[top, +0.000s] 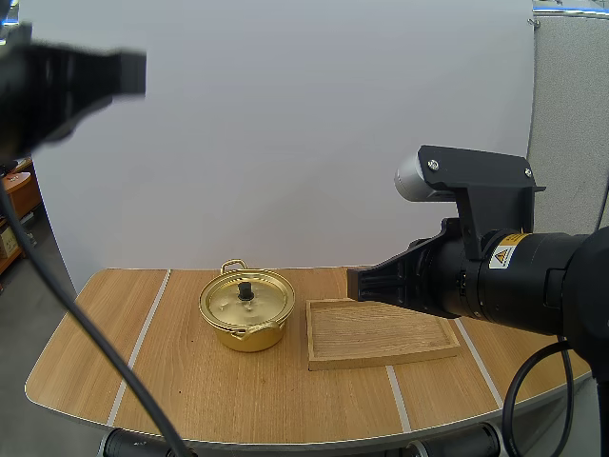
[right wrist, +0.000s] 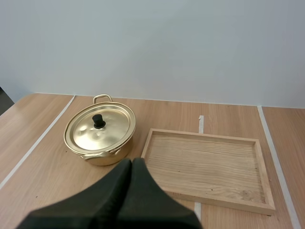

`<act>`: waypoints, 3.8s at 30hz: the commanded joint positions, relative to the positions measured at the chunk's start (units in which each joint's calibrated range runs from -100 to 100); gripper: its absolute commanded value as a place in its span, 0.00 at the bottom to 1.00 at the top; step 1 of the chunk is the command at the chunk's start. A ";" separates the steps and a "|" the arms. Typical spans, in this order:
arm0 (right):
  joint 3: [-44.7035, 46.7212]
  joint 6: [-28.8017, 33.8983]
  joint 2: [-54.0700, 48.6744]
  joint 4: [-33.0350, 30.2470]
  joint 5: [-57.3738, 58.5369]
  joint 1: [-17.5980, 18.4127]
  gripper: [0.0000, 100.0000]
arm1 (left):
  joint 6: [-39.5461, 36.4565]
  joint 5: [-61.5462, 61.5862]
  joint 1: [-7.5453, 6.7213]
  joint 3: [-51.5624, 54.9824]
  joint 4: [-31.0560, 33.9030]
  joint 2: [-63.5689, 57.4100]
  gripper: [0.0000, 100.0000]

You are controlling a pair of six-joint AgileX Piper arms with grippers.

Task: Open the pot, put the grape inside, and close it

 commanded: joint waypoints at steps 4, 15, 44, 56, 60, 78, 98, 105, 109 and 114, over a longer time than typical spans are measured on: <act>0.26 0.17 -0.43 0.74 -8.99 -0.41 0.00 | -1.06 -18.06 -0.19 11.91 1.56 -8.70 0.01; 0.26 0.27 -10.32 0.39 -26.38 -0.84 0.00 | -5.06 -29.21 -0.19 28.81 2.14 -17.77 0.01; 32.92 0.17 -10.32 -5.64 -57.71 -0.84 0.00 | 0.76 -82.07 -0.05 75.46 8.93 -17.77 0.01; 43.03 0.17 -10.32 -8.56 -62.33 -0.84 0.00 | -2.90 -73.75 0.24 78.50 8.79 -17.77 0.01; 44.47 0.17 -10.32 -7.95 -61.81 -1.77 0.00 | -6.83 -70.65 2.08 78.50 8.79 -17.77 0.01; 46.92 0.17 -10.32 -6.49 -58.89 -2.47 0.00 | -10.99 -62.65 2.69 78.50 8.70 -17.77 0.01; 46.92 0.17 -10.32 -6.49 -58.89 -2.47 0.00 | -11.00 -64.11 2.69 78.50 8.81 -17.77 0.01; 46.92 0.17 -10.32 -6.49 -58.89 -2.47 0.00 | -11.00 -64.11 2.69 78.50 8.81 -17.77 0.01; 46.92 0.17 -10.32 -6.49 -58.89 -2.47 0.00 | -11.00 -64.11 2.69 78.50 8.81 -17.77 0.01; 46.92 0.17 -10.32 -6.49 -58.89 -2.47 0.00 | -11.00 -64.11 2.69 78.50 8.81 -17.77 0.01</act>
